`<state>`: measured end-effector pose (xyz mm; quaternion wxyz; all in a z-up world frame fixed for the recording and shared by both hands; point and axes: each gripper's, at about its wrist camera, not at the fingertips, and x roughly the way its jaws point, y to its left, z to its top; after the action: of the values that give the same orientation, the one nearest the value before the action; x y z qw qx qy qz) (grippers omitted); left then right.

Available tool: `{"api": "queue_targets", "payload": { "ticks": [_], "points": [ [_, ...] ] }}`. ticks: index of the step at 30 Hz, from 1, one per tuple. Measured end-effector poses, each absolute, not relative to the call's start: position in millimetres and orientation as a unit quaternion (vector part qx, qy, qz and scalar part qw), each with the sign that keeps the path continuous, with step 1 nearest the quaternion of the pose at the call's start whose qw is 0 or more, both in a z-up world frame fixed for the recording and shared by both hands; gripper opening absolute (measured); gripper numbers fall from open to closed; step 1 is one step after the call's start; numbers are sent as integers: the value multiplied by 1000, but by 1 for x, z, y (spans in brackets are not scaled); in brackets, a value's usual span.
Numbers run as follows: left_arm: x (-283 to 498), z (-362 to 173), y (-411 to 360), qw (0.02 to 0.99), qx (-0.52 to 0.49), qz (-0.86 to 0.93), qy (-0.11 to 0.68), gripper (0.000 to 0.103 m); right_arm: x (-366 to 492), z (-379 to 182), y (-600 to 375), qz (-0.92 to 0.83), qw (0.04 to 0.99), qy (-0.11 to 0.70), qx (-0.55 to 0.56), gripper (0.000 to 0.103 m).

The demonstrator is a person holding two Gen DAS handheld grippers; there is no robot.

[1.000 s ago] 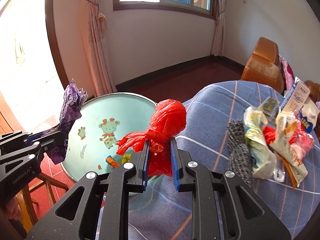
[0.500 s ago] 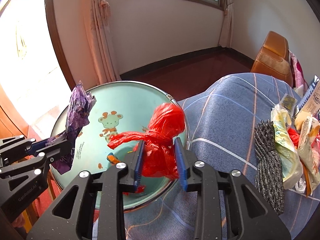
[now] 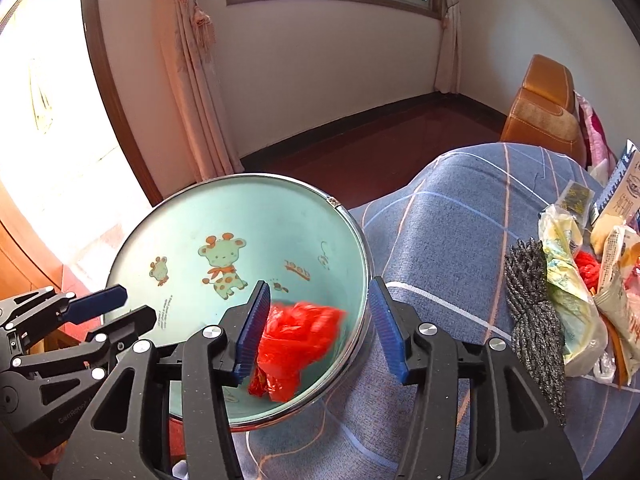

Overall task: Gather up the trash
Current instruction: 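Carry the purple wrapper and red bag over the bin and release both, then grasp the black knit glove with the left tool while the right tool grasps the long snack wrapper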

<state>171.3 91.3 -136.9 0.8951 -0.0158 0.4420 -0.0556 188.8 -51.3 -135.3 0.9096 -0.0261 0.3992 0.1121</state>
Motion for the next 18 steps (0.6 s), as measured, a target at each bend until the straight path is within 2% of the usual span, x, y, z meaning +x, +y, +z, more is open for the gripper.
{"api": "queue_targets", "payload": {
  "ticks": [3,5,6,7,12,15,18],
  "points": [
    [170,-132,95,899,-19,-49,436,42,187,-129,-54,117,912,393,-10,54],
    [168,-128,98,901,-23,-40,431,44,183,-122,-58,129,917,378,9,66],
    [168,-126,100,902,-25,-35,430,49,182,-119,-58,129,919,372,16,74],
    [167,-125,102,903,-27,-29,428,52,181,-118,-59,127,921,368,18,75],
    [161,-117,107,907,-28,-1,420,55,174,-109,-68,106,926,363,14,75],
    [159,-114,105,907,-28,11,421,65,167,-101,-80,93,930,355,23,75],
    [155,-111,97,908,-23,7,419,65,159,-97,-97,76,933,351,27,75]
  ]
}}
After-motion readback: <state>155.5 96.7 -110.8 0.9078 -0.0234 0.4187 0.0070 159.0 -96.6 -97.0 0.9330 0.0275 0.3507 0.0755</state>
